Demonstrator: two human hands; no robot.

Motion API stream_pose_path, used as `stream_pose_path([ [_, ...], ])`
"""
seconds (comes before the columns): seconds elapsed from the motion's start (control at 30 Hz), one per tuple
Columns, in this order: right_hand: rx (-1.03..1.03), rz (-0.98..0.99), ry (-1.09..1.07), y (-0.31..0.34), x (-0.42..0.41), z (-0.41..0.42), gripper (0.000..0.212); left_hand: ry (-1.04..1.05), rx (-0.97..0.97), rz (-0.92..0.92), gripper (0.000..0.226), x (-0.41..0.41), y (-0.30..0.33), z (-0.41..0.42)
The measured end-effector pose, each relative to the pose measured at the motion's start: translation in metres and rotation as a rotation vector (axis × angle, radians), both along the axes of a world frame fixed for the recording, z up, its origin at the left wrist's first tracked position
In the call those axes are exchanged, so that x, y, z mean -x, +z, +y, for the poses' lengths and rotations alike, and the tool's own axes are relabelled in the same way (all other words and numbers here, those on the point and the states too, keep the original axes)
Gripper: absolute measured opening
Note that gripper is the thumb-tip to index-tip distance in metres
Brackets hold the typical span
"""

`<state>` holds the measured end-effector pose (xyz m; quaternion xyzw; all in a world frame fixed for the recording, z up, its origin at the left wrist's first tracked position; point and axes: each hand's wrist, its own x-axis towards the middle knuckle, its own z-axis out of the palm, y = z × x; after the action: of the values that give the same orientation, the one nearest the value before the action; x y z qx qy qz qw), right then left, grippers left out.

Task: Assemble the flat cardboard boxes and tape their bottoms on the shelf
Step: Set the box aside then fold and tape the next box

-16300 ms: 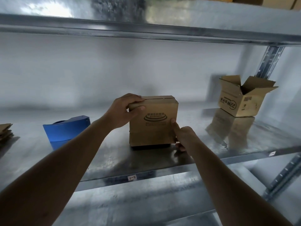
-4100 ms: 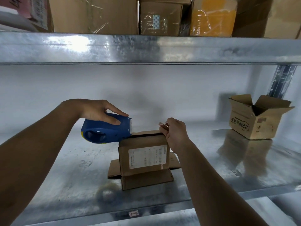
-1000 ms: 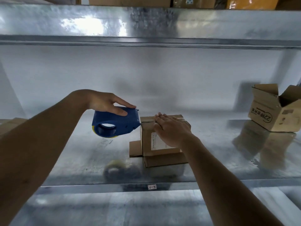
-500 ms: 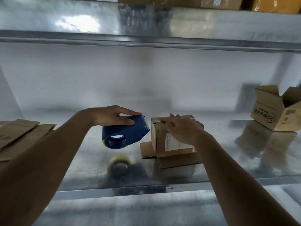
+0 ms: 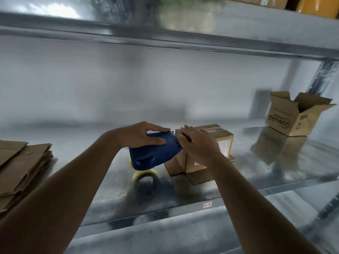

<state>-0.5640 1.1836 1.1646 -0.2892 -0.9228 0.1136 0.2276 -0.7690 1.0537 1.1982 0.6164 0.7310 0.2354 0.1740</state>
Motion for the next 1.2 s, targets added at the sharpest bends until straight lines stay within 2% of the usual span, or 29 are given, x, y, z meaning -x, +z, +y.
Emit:
stream_pose_path([
  [0.33,0.026,0.007,-0.091,0.005,0.013,0.001,0.043,0.064,0.059,0.134,0.053,-0.019,0.017,0.002],
  [0.63,-0.038,-0.086,-0.136,0.008,0.016,-0.006,0.044,0.156,0.12,0.332,0.06,-0.045,0.034,0.01],
  [0.8,-0.059,-0.075,-0.152,0.007,0.016,-0.01,0.043,0.192,0.195,0.4,0.05,-0.059,0.042,0.017],
  [0.93,-0.077,-0.114,-0.171,0.006,0.019,-0.01,0.043,0.217,0.252,0.446,0.052,-0.062,0.045,0.026],
  [1.07,-0.078,-0.134,-0.181,0.004,0.02,-0.012,0.044,0.243,0.254,0.489,0.034,-0.069,0.048,0.035],
  [1.2,-0.074,-0.115,-0.164,0.003,0.018,-0.015,0.043,0.281,0.26,0.515,0.034,-0.077,0.05,0.042],
])
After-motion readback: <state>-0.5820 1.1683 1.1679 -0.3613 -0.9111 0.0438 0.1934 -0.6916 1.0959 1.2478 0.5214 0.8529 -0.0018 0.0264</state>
